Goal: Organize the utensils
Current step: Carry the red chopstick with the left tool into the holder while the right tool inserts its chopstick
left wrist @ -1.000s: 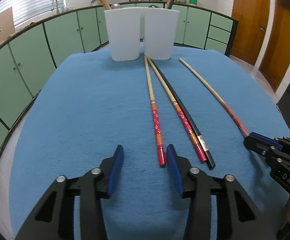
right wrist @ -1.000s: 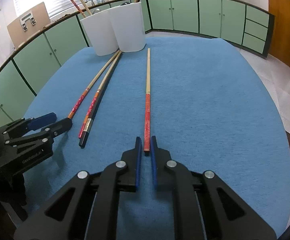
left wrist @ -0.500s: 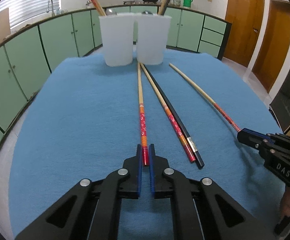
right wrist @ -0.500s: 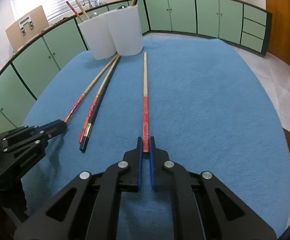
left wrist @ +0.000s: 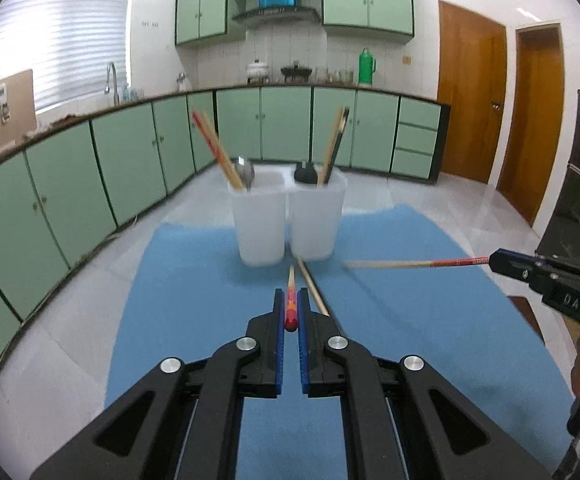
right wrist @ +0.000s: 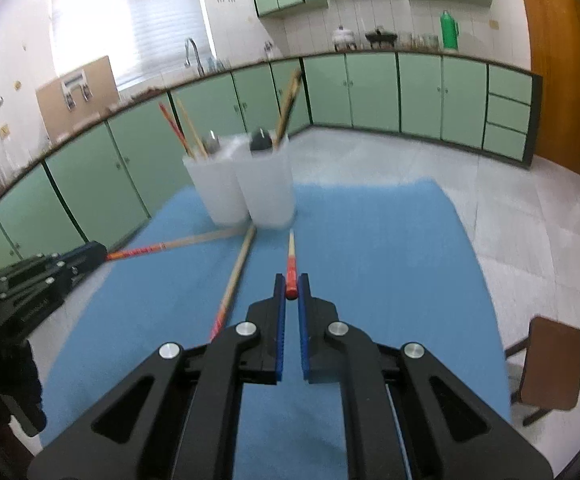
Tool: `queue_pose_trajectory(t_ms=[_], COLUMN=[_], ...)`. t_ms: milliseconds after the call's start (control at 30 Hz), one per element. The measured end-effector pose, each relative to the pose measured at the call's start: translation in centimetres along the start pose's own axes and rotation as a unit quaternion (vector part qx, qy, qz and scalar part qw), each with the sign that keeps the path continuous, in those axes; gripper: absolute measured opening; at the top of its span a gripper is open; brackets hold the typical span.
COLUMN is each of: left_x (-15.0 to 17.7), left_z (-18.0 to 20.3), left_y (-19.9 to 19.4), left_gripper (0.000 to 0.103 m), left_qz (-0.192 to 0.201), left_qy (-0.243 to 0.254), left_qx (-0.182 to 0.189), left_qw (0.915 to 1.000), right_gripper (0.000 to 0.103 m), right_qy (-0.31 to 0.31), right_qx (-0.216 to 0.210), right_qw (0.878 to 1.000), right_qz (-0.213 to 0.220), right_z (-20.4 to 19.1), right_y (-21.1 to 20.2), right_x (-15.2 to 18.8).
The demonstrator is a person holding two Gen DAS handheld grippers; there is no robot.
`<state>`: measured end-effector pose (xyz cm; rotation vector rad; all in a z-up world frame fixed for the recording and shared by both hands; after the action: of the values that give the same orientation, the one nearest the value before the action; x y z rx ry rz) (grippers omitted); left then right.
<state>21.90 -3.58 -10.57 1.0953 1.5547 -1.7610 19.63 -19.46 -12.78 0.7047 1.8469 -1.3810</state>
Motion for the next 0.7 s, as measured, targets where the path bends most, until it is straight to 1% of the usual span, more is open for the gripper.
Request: queue_pose_trajectory(t_ms=[100, 233, 367, 567, 700], left_x=[-1.6, -3.9, -5.9, -8.4, -10.2], left_z=[-0.1, -0.1, -0.4, -1.2, -1.8], left_y=[-0.2, -0.2, 0.2, 0.5, 0.1], left_gripper=[0.006, 0.006, 0.006, 0.006, 0.006], left_qz=[0.009, 0.025, 0.034, 0.051, 0.071], left_qy=[-0.006, -0.003, -0.002, -0.004, -0.002], left_qx=[0.014, 0.024, 0.036, 0.044, 0.041], left_qw=[0.9998, 0.9994, 0.9988, 0.9977, 0.9967], right_gripper=[0.005, 0.005, 0.005, 0.005, 0.005], right_qy=[-0.001, -0.006, -0.018, -0.035, -0.043], right_qx=[-0.008, -0.025, -0.028, -0.046, -0.053], right_qw=[1.000, 0.999, 0.998, 0.997, 0.996], right_qz=[0.020, 0.041, 0.044, 0.046, 0.054], right_z=[-0.2, -0.3, -0.6, -1.6, -1.8], right_y=[-0.8, -1.5, -1.3, -0.6, -0.3], right_x=[-2.5, -5.9, -8.3, -11.7, -14.0])
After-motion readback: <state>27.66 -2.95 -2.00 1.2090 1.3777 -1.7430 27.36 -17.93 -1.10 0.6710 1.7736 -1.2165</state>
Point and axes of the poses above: each gripper's, at about its wrist camera, not at the fingertips, and y roughly the way its jaws point, z to its right, x to its underside, the point moved 7 cm from there along y, roughly the way its jaws point, and after that the axes turned 2 degrees about z, right-handed, at the moved point
